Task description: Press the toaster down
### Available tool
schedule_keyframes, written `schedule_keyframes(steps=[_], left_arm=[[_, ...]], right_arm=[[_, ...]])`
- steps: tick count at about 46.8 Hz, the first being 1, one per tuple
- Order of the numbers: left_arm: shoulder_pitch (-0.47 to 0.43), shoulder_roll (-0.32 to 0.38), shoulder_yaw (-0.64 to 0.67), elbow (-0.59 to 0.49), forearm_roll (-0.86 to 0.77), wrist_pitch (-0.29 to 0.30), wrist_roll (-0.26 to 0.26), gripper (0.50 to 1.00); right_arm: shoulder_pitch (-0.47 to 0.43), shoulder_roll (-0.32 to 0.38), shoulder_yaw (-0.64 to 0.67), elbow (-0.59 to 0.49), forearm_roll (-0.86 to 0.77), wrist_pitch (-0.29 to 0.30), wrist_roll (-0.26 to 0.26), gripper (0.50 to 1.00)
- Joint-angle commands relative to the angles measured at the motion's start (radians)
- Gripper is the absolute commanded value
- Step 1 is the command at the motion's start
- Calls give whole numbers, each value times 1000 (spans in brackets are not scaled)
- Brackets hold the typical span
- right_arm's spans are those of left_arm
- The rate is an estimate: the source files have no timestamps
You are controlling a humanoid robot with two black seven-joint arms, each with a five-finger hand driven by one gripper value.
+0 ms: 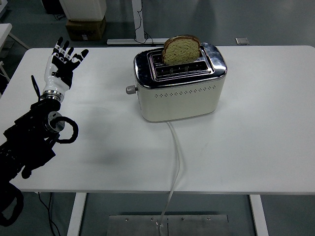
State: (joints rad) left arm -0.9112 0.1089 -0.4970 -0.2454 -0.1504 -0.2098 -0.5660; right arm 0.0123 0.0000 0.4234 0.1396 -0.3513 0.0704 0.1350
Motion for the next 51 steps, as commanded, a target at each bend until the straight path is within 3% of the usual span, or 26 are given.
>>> schedule_keyframes(steps=[1,9,19,31,41,48,51], left_arm=[[0,0,2,0,2,4,0,1000],[-1,0,-2,0,0,9,-3,1000],[-23,3,-9,0,2,101,-3,1000],[-58,46,-3,-37,55,90,9,1000],[-69,153,2,-140,152,89,14,1000],[-67,186,12,-152,334,44,84,1000],[-66,198,12,-152,397,29,90,1000]], right_arm=[[0,0,0,0,0,0,0,1000],[0,0,0,0,0,0,0,1000],[0,0,0,0,0,0,0,1000],[0,0,0,0,0,0,0,1000],[0,0,0,0,0,0,0,1000],[0,0,0,0,0,0,0,1000],[0,0,0,0,0,0,0,1000]])
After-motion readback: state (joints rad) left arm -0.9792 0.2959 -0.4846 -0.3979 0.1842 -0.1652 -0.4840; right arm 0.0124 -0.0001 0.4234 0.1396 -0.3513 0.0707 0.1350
